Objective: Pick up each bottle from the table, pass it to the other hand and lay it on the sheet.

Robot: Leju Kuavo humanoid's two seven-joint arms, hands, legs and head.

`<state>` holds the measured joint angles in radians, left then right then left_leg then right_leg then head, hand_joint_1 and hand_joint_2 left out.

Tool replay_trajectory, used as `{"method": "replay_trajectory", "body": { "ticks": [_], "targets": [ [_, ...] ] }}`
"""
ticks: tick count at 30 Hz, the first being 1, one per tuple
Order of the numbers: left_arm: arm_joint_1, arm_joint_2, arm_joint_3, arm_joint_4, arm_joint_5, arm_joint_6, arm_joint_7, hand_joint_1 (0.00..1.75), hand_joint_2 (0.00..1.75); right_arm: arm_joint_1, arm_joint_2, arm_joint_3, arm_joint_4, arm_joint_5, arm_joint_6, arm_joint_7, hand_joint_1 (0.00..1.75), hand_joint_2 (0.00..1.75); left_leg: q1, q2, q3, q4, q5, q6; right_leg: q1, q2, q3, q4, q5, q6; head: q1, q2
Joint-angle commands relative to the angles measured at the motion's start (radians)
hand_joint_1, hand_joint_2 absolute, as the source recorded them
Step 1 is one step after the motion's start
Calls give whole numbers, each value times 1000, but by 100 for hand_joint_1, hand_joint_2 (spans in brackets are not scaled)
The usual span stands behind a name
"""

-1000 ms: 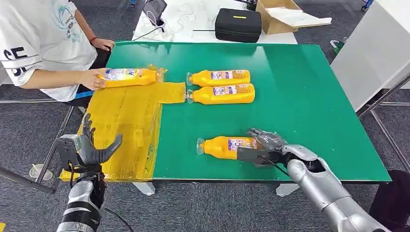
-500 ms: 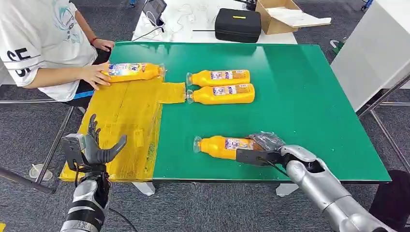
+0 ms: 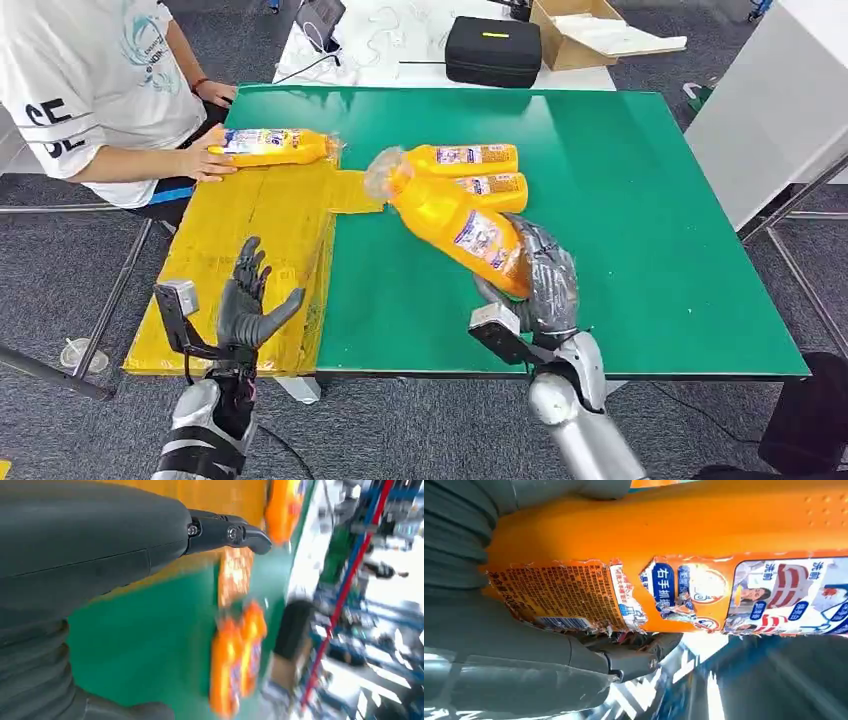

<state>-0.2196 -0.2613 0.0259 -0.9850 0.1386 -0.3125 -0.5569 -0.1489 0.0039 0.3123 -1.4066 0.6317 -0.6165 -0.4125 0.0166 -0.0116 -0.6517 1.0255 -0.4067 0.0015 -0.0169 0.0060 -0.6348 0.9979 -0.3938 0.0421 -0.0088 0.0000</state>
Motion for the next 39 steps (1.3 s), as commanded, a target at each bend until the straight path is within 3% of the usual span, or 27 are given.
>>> {"method": "replay_trajectory", "body": {
  "ticks": [1, 4, 5, 10, 14, 19, 39],
  "targets": [
    [18, 14, -111, -88, 59, -28, 35, 0, 175, 35, 94, -122, -23, -11, -15, -39, 175, 175, 0, 2, 3, 0, -1, 1, 0, 0, 3, 0, -1, -1, 0, 0],
    [16, 18, -117, -83, 81, -48, 35, 0, 175, 34, 93, -119, -20, -8, -5, -40, 175, 175, -1, 3, 7, 0, -3, 1, 1, 0, 7, -1, -2, -3, 0, 0],
    [16, 28, -141, -86, 111, -101, 43, 0, 175, 38, 95, -115, -21, -57, 28, -77, 175, 175, -2, 1, 2, 0, -1, 0, 0, 0, 1, 0, 0, -1, -1, 0],
    [19, 61, -272, -101, 181, -235, 51, 0, 175, -12, 127, -47, 239, -63, 169, -148, 175, 175, -1, 3, 5, -1, -1, 0, 1, 1, 4, -2, 0, -1, 0, 0],
    [3, 70, -335, -77, 172, -255, 34, 0, 175, -76, 195, 17, 447, -81, 196, -198, 175, 175, 0, 6, 7, -2, -2, 0, 1, 4, 6, -2, 1, -2, 0, 0],
    [-29, 67, -384, -14, 170, -276, 28, 0, 175, -145, 249, 119, 610, -49, 204, -186, 175, 175, 0, 6, 7, -2, -2, 0, 1, 4, 5, -1, 1, -2, 0, 0],
    [-38, 67, -408, 12, 150, -267, 26, 0, 175, -164, 271, 167, 665, -29, 202, -161, 175, 175, 0, 2, 5, -1, -1, 0, 1, 1, 4, -1, 0, -2, 0, 0]
  ]
}}
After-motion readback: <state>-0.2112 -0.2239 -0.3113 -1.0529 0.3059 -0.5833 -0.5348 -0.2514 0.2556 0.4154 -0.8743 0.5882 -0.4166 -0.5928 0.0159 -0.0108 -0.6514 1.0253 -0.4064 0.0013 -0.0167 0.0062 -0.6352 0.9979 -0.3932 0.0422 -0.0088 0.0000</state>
